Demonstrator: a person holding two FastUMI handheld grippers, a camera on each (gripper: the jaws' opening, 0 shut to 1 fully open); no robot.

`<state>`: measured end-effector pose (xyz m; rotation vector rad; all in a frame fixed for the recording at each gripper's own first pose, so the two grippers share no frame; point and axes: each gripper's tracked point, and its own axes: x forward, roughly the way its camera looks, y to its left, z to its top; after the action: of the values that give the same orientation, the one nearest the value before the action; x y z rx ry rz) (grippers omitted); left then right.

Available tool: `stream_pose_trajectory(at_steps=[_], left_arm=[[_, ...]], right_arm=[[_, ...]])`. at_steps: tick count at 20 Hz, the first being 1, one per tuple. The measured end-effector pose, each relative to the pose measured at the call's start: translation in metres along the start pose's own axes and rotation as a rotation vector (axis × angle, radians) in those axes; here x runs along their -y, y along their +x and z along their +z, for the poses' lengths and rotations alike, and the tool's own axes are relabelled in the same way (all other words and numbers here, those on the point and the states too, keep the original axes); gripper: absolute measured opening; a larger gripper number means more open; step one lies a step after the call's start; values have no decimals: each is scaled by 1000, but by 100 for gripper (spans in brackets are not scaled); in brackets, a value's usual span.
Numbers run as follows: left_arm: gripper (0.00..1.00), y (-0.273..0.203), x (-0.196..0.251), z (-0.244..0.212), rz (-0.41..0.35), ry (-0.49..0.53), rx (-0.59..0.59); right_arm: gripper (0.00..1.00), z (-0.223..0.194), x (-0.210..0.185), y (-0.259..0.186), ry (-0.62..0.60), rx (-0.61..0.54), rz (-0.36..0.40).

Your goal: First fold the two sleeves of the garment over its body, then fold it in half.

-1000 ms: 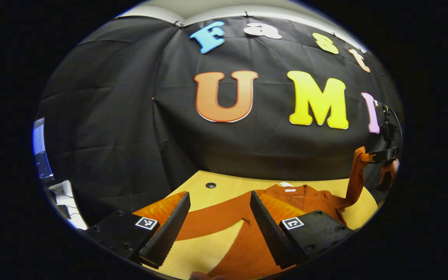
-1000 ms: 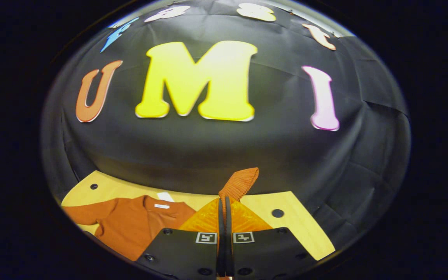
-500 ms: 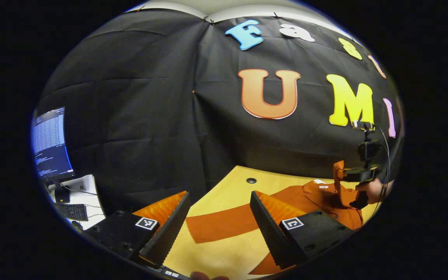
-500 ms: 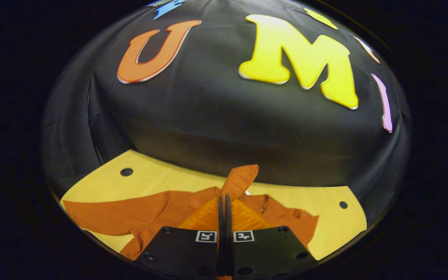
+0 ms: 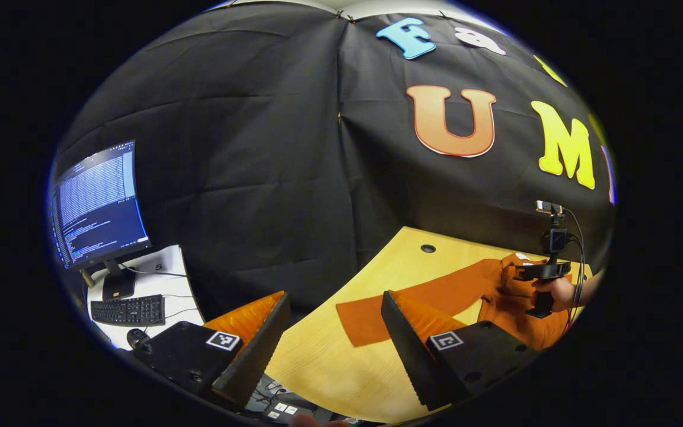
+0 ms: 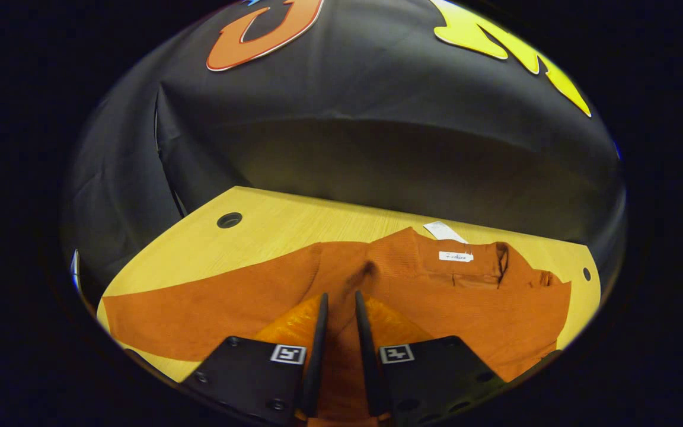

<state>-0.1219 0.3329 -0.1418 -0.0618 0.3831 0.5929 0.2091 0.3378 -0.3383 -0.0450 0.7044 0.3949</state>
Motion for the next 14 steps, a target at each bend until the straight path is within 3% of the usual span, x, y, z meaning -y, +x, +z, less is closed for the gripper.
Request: stream_pose_trajectory(at_steps=[1,2,4,12,14], left_arm=[[100,3,1,-1,0,-7,-2],[100,4,2,0,-1,-11,0],[100,10,7,2,-9,-18,7],[100,56,26,-13,-64,-51,-19],[100,72,29,-31,-67,-46,-69]], right_arm=[[39,-2,-3,-2,1,-3,9],[52,0,-8,-6,10,0,26],[65,7,-7,-17,14,13,30],[75,45,8,-104,-3,131,64],[86,50,11,-138,-44,164,84]])
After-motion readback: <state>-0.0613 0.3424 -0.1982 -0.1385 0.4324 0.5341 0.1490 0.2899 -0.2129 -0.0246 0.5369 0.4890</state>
